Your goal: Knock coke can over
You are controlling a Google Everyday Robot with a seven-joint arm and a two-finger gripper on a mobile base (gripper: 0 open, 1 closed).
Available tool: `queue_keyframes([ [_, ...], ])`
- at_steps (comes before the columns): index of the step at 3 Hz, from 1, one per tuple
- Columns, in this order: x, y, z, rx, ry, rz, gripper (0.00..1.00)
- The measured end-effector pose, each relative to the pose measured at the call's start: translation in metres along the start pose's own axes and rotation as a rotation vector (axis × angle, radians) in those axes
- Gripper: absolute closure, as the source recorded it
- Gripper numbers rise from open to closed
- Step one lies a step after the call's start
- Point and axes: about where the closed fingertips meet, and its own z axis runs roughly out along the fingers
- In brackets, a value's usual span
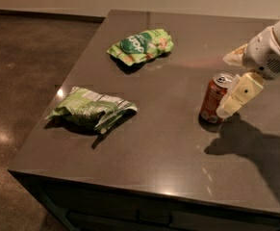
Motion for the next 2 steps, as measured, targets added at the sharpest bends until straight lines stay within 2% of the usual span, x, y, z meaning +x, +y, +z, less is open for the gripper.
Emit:
queue_keyframes([
  [1,0.0012,-0.0004,0.0086,-0.009,-0.031,-0.008,0.00],
  [2,0.0000,0.0003,0.0118,-0.021,-0.075,-0.013,0.15],
])
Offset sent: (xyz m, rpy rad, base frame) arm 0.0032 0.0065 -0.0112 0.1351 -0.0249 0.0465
